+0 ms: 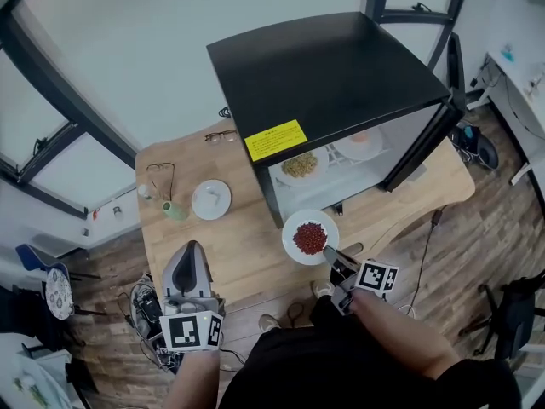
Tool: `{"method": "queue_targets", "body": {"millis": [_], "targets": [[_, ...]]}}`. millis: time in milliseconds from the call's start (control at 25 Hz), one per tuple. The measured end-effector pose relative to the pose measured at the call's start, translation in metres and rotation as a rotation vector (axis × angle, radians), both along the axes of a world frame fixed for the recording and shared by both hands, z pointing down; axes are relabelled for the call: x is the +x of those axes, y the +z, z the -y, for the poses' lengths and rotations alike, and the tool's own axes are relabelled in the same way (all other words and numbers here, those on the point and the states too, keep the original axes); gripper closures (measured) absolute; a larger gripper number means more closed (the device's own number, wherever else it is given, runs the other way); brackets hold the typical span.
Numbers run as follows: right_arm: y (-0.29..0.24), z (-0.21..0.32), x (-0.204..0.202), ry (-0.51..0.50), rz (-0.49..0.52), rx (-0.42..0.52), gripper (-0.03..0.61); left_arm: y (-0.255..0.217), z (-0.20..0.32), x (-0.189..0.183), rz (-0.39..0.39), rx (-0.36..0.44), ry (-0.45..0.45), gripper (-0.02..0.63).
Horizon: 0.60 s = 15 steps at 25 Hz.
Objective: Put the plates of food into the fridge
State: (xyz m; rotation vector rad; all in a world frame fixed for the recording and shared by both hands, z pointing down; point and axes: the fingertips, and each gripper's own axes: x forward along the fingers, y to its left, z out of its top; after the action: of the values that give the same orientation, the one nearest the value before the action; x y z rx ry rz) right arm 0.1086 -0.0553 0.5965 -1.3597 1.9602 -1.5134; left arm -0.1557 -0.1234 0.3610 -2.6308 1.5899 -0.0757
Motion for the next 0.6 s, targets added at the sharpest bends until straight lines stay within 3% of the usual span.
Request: {"method": "queue_targets", "body": {"millis": [600], "targets": [[0.011, 0.079, 0.06, 0.008, -0.009, -0.016, 0.548, -0.005, 0.041, 0.031, 0.037, -0.001, -0.082, 0.611]]}}
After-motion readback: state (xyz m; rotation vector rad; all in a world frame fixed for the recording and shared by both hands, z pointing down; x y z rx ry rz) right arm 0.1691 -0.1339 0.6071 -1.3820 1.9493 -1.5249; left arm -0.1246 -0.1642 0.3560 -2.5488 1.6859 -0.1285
